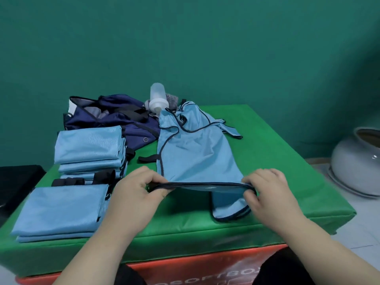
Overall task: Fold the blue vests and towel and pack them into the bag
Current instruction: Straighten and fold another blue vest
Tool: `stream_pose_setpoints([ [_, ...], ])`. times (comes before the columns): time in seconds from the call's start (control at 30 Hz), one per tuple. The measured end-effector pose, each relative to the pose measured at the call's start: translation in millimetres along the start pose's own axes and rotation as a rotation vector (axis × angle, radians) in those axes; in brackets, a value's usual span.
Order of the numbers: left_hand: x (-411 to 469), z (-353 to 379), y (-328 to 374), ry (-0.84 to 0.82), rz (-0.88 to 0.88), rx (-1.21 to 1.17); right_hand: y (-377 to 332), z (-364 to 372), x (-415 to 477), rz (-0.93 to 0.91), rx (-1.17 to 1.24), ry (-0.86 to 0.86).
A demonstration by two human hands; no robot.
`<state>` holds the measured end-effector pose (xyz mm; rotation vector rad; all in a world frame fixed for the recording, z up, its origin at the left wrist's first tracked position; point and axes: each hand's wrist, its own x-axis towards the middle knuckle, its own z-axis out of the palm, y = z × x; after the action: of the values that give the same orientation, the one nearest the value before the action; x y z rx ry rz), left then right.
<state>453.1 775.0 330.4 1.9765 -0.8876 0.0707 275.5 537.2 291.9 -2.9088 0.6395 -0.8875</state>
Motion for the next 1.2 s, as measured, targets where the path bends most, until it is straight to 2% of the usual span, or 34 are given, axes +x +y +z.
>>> stream_pose_setpoints([
  [0.13, 13, -34, 32, 0.043, 0.012, 0.049, 6, -39, 17, -0.002, 0.000, -0.027],
  [0.27, 27, -66, 70, 0.114, -0.009, 0.039, 5, -84, 32, 0.150, 0.090, -0.057],
  [0.4, 36, -99, 105, 0.164, 0.019, 0.028, -2, -125, 47, 0.189, 0.174, -0.001],
  [0.7, 48, -171, 156, 0.129, -0.057, -0.224, 1, -221, 55, 0.223, 0.239, 0.054],
  [0.87, 51, -207, 182, 0.105, 0.023, -0.200, 2, -267, 59, 0.178, 0.256, 0.089],
  [1.2, 44, -266, 209, 0.150, 0.053, -0.115, -10, -364, 76, 0.115, 0.360, 0.125],
])
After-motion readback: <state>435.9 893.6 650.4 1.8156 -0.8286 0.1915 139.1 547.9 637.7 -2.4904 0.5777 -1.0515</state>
